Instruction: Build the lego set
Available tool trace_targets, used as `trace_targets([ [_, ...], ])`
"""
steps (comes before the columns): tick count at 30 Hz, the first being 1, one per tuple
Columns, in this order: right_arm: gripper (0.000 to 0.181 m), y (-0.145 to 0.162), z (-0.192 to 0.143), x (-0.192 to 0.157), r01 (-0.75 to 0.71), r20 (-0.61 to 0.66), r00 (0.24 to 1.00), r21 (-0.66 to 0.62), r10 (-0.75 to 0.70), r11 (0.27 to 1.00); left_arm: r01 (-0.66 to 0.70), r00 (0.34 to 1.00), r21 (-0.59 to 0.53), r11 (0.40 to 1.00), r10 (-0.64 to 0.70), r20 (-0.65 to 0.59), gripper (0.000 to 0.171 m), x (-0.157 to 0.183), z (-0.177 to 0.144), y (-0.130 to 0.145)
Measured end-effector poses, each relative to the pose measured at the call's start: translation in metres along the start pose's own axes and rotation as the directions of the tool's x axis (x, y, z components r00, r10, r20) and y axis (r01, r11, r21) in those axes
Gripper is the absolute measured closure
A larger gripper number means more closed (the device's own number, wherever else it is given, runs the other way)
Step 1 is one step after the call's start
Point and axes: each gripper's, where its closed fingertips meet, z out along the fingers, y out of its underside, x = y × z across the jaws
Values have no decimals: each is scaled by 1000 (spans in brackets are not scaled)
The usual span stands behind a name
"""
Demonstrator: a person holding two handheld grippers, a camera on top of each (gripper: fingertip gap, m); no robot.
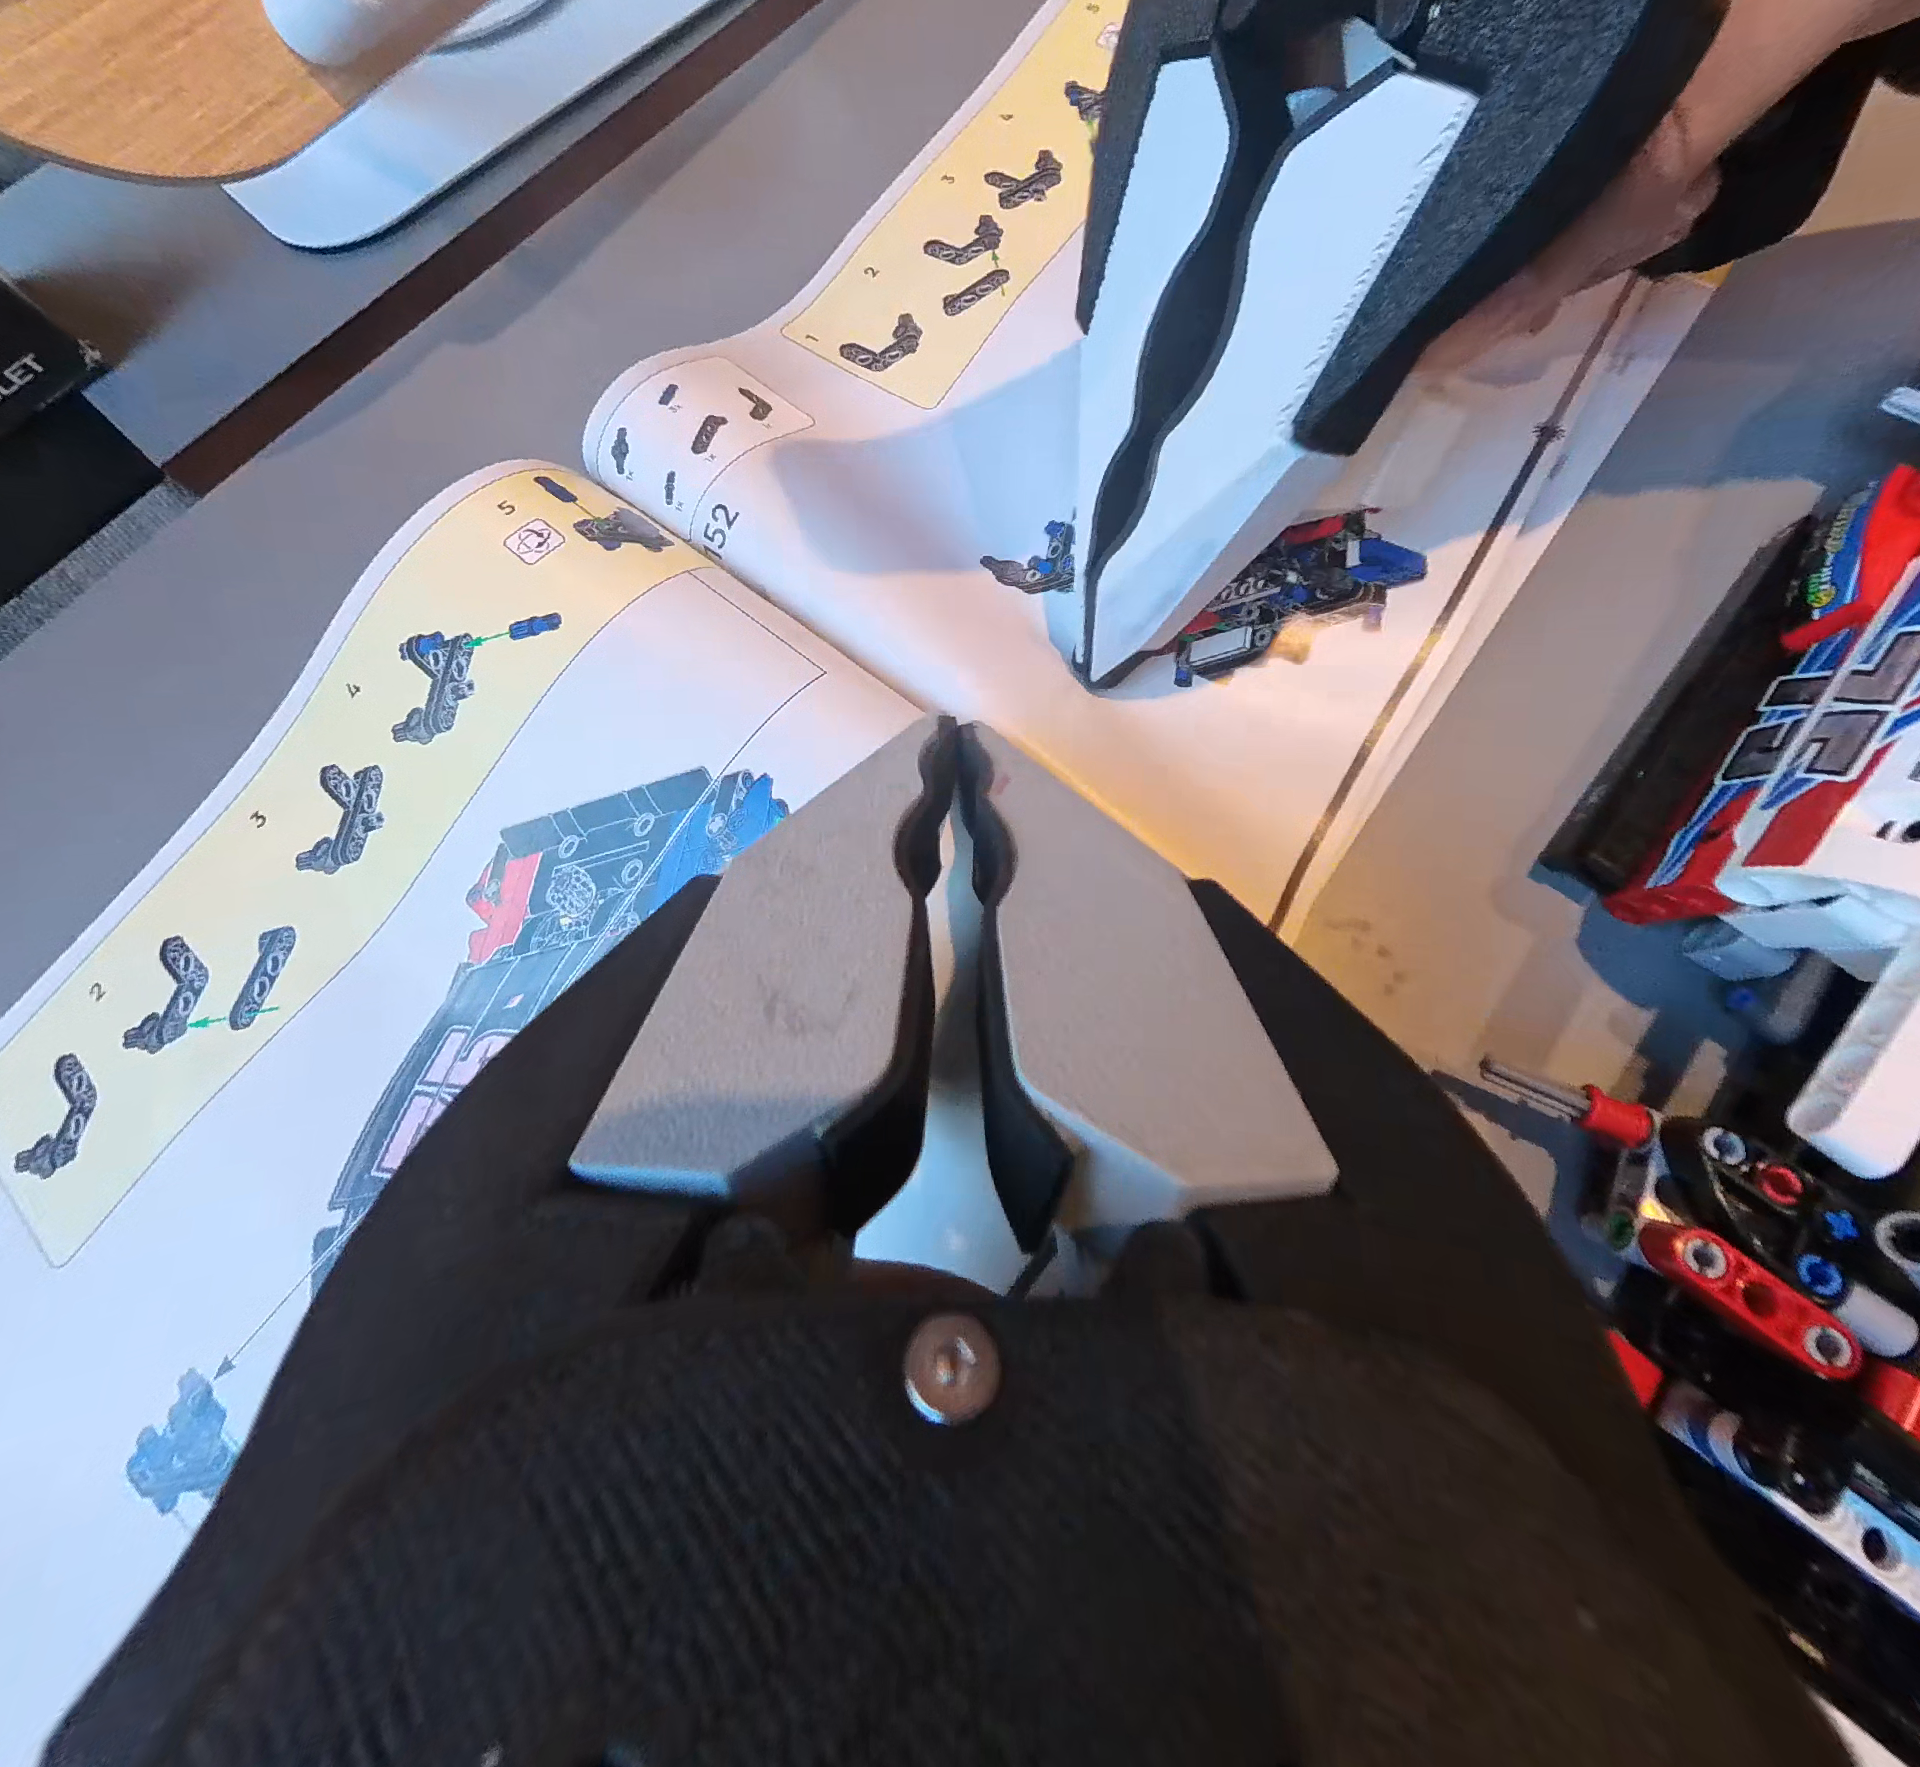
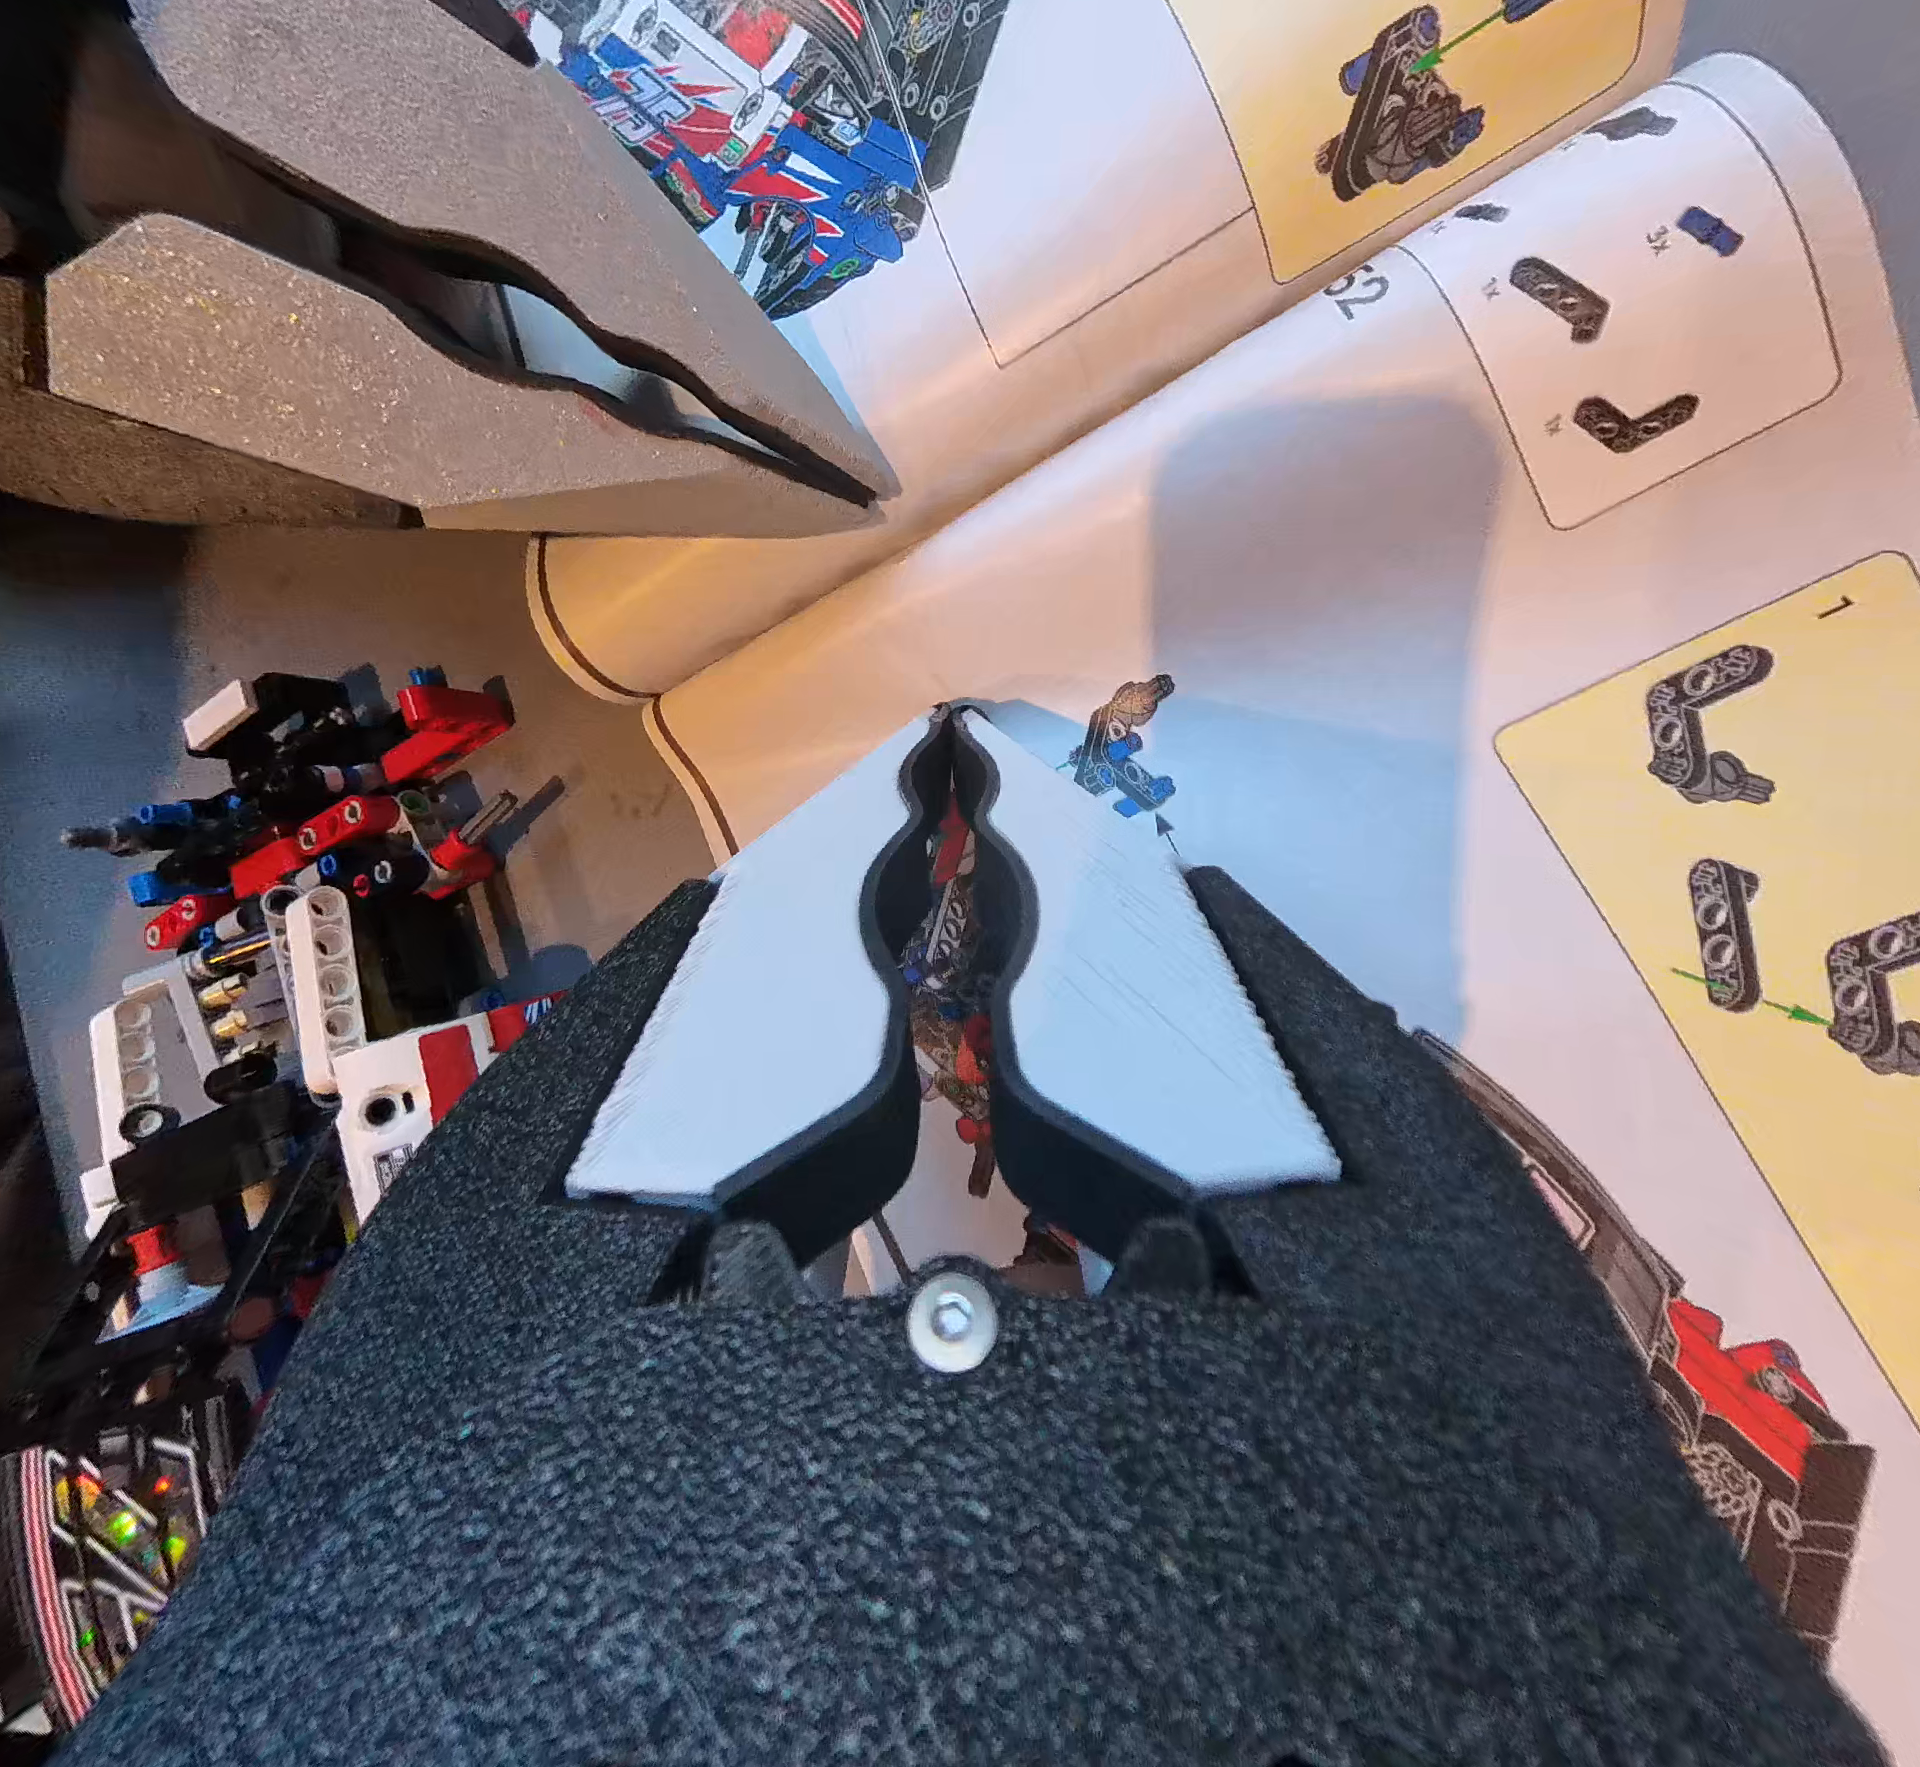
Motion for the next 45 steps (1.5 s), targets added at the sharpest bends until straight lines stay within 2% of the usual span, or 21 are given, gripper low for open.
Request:
trace_targets([
  [6, 181, -1, 0, 0, -28, 6, 1000, 15, 28, 999, -69, 996, -24, 997, 70, 48, 171, 5, 1, -5],
  [9, 181, -4, -8, -2, -35, 11, 999, 38, 35, 999, -47, 997, -14, 999, 48, 60, 171, 5, -6, -8],
  [12, 181, -5, -34, -4, 15, -58, 998, 67, -11, 998, 12, 999, -8, 1000, -12, 38, 171, 7, -30, -10],
  [15, 177, 2, -74, -10, 49, -156, 987, 137, -27, 989, 75, 997, 40, 996, -74, -16, 171, 20, -68, -8],
  [17, 176, 13, -103, -19, 50, -208, 978, 212, -5, 976, 94, 996, 50, 994, -94, -7, 166, 24, -95, 3],
  [18, 176, 21, -116, -25, 51, -234, 972, 251, 9, 967, 102, 995, 51, 993, -102, 3, 149, 26, -108, 12],
  [20, 175, 39, -142, -37, 68, -290, 956, 338, 35, 939, 122, 992, 64, 990, -123, 8, 148, 33, -137, 29],
  [24, 174, 75, -185, -66, 120, -367, 924, 547, 108, 828, 202, 977, 63, 977, -206, 53, 142, 34, -194, 69],
  [26, 165, 99, -198, -73, 94, -382, 905, 609, 187, 788, 224, 964, 71, 972, -232, 128, 138, 24, -220, 87],
  [29, 151, 136, -207, -78, 33, -380, 872, 675, 309, 737, 270, 925, 81, 960, -282, 254, 123, -1, -250, 113],
  [31, 147, 156, -210, -80, 2, -371, 855, 699, 361, 715, 304, 892, 86, 949, -315, 325, 121, -23, -266, 130],
  [33, 143, 176, -214, -77, 7, -421, 812, 701, 405, 713, 346, 854, 106, 932, -360, 377, 122, -47, -280, 145],
  [36, 143, 199, -215, -77, 18, -475, 761, 697, 442, 716, 392, 831, 92, 915, -395, 391, 120, -74, -290, 165],
  [41, 144, 217, -199, -84, 25, -493, 754, 682, 434, 731, 334, 878, 30, 942, -323, 354, 119, -103, -280, 174],
  [43, 145, 221, -190, -85, 20, -489, 759, 677, 429, 736, 313, 900, -39, 949, -283, 332, 116, -108, -269, 181],
  [45, 146, 226, -180, -84, 2, -488, 762, 659, 425, 752, 313, 914, -182, 932, -244, 323, 115, -108, -258, 204],
])
